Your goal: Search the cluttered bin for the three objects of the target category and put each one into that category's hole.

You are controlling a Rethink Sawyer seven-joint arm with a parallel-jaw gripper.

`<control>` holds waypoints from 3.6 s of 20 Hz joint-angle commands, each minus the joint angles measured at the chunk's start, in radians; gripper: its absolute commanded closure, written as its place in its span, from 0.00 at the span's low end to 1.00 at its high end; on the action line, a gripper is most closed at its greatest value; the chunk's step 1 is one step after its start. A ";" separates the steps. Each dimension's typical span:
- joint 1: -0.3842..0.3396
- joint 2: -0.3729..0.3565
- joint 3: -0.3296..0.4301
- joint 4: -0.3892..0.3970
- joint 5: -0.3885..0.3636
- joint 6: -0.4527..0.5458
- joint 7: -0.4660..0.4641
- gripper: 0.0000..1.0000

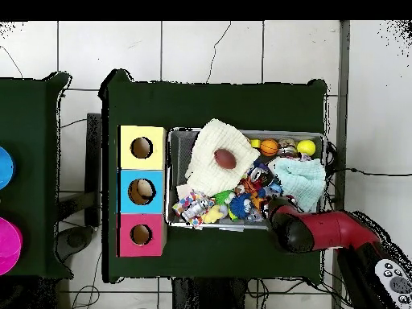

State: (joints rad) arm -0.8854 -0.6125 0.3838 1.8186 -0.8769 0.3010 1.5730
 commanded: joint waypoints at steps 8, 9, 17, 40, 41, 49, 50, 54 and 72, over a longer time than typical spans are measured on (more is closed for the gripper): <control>0.020 -0.028 0.034 -0.006 0.065 0.131 -0.023 1.00; 0.022 -0.036 0.037 -0.006 0.077 0.142 -0.025 1.00; 0.019 -0.097 0.087 0.008 0.166 0.205 -0.067 1.00; 0.069 -0.195 0.118 0.065 0.321 0.294 -0.029 1.00; 0.078 -0.200 0.115 0.067 0.327 0.297 -0.024 1.00; 0.139 -0.231 0.095 0.102 0.377 0.294 0.023 1.00; 0.142 -0.233 0.093 0.103 0.385 0.296 0.024 1.00; 0.162 -0.254 0.088 0.111 0.427 0.316 0.031 1.00; 0.252 -0.329 0.083 0.132 0.619 0.432 0.072 1.00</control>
State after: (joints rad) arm -0.6624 -0.9161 0.4411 1.9054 -0.3304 0.5929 1.5730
